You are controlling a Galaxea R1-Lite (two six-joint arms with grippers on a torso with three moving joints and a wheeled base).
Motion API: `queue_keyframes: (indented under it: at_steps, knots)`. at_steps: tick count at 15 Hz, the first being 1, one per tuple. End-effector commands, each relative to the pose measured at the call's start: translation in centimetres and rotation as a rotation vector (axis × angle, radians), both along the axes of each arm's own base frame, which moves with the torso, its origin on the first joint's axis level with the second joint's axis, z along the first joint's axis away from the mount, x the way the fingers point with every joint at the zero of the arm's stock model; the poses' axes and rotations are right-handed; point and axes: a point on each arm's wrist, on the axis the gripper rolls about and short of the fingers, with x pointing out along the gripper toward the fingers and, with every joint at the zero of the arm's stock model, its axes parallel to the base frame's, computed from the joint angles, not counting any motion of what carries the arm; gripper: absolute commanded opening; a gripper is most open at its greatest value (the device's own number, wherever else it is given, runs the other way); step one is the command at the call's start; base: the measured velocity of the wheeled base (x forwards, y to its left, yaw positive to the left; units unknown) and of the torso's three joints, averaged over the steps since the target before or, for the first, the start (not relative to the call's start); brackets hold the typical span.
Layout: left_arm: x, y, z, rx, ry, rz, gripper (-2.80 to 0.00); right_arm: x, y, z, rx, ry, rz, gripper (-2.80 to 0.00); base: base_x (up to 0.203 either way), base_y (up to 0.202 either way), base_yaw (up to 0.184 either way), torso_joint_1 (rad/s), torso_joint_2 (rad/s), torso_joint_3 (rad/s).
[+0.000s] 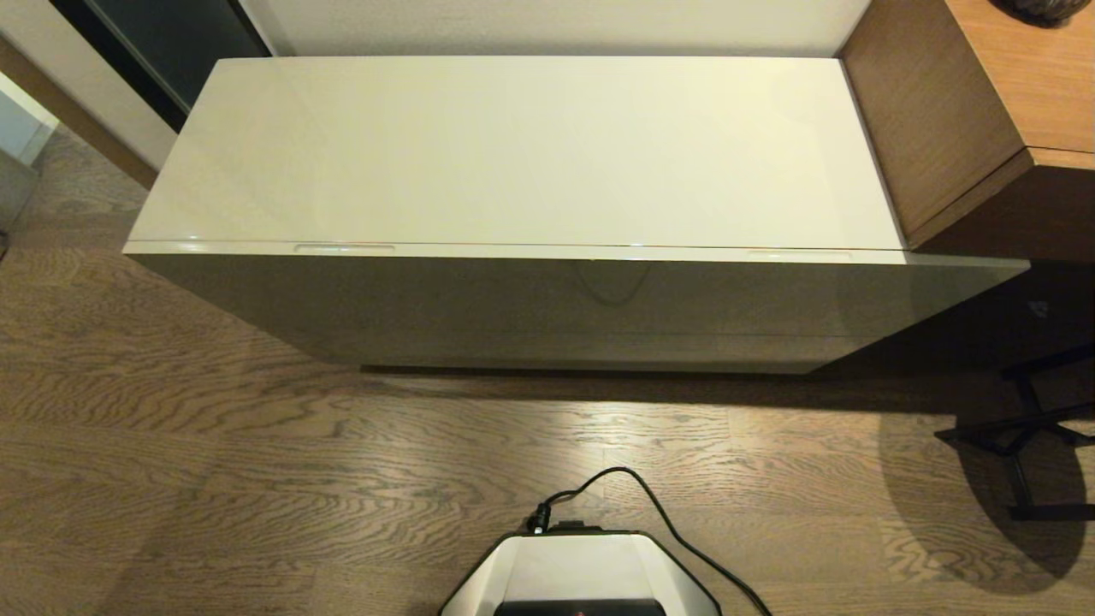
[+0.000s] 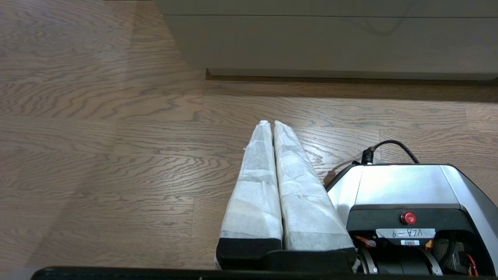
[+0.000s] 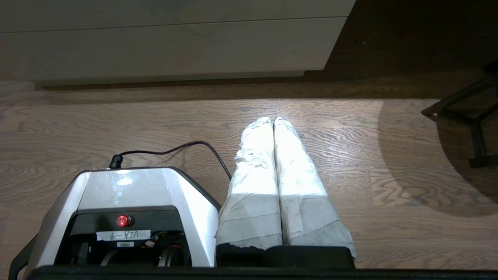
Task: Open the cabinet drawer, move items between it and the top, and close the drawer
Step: Open the drawer
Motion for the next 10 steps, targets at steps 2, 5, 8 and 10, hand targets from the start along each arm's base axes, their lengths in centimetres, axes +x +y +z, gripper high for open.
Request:
queue_keyframes:
  at_steps: [2, 5, 8, 10]
  knots:
    - [0.01, 0.0, -0.01, 0.0, 0.002, 0.0, -2.8, -0.08, 0.0, -0.12, -0.001, -0.011, 0.001, -2.8, 0.0, 0.0, 0.0, 0.0, 0.0, 0.0]
    - [0.01, 0.0, -0.01, 0.0, 0.002, 0.0, -2.8, -0.08, 0.0, -0.12, -0.001, -0.011, 0.001, -2.8, 0.0, 0.0, 0.0, 0.0, 0.0, 0.0]
    - [0.01, 0.0, -0.01, 0.0, 0.002, 0.0, -2.8, -0.08, 0.0, -0.12, 0.001, -0.011, 0.001, -2.8, 0.0, 0.0, 0.0, 0.023, 0.01, 0.046]
    - [0.01, 0.0, -0.01, 0.0, 0.002, 0.0, -2.8, -0.08, 0.0, -0.12, -0.001, -0.011, 0.001, -2.8, 0.0, 0.0, 0.0, 0.179, 0.07, 0.306]
